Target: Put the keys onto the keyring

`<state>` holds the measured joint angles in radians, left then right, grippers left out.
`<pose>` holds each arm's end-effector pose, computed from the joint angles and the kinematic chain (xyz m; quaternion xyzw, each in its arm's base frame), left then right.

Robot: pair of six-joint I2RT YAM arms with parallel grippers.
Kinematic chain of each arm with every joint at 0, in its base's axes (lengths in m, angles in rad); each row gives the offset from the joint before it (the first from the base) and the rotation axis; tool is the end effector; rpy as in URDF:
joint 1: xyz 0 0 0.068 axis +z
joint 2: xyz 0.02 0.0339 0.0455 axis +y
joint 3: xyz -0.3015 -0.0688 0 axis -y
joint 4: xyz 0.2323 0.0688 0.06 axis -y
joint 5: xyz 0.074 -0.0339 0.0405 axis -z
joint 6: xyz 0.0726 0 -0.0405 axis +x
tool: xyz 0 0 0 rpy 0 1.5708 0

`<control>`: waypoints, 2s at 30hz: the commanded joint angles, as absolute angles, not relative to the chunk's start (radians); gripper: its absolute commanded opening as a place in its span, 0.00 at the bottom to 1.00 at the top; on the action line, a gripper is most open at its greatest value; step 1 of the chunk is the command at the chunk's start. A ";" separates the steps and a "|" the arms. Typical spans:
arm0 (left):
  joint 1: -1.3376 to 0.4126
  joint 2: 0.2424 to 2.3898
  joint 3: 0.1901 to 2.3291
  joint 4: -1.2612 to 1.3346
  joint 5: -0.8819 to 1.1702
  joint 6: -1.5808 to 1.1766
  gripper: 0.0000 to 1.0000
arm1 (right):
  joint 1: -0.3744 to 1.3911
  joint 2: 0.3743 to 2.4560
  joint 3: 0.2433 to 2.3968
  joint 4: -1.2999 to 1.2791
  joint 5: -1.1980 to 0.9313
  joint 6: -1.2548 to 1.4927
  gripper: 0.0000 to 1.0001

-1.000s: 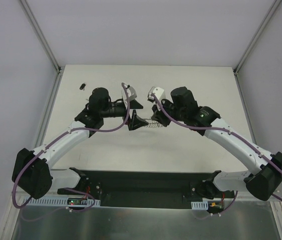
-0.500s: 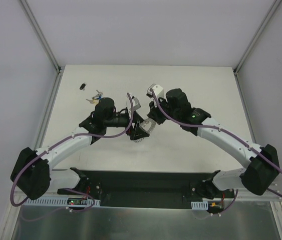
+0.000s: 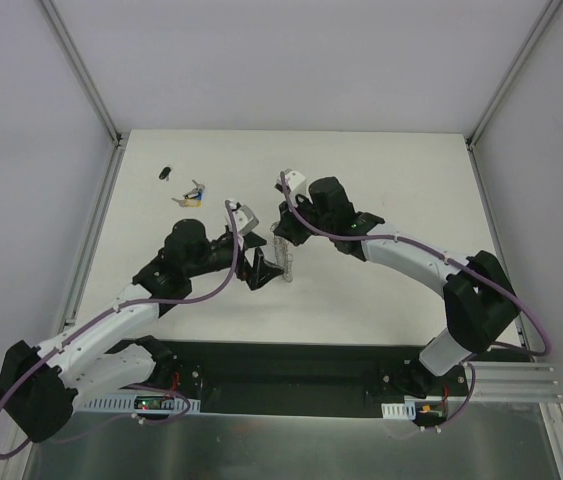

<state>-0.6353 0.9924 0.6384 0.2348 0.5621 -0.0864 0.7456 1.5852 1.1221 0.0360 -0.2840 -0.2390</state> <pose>0.1608 -0.1666 0.3256 0.3720 0.6418 -0.4192 0.5234 0.2726 0.2794 0.3054 -0.4610 0.6974 0.2495 0.4888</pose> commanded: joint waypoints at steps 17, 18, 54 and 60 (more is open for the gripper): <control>-0.629 0.793 0.523 0.236 0.205 -0.089 0.91 | 0.678 1.479 0.925 0.213 -0.584 -0.169 0.01; -0.623 0.792 0.519 0.268 0.231 -0.089 0.90 | 0.672 1.471 0.927 0.212 -0.598 -0.164 0.01; -0.465 1.008 0.776 0.367 0.962 -0.066 0.40 | 0.630 1.240 1.086 0.101 -0.913 -0.199 0.01; -0.498 1.042 0.790 0.382 0.960 -0.074 0.35 | 0.630 1.227 1.085 0.098 -0.917 -0.198 0.01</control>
<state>-0.4782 1.0275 0.7448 0.3183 0.9169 -0.0650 0.6334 1.2789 1.0378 0.0528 -0.8658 -0.1772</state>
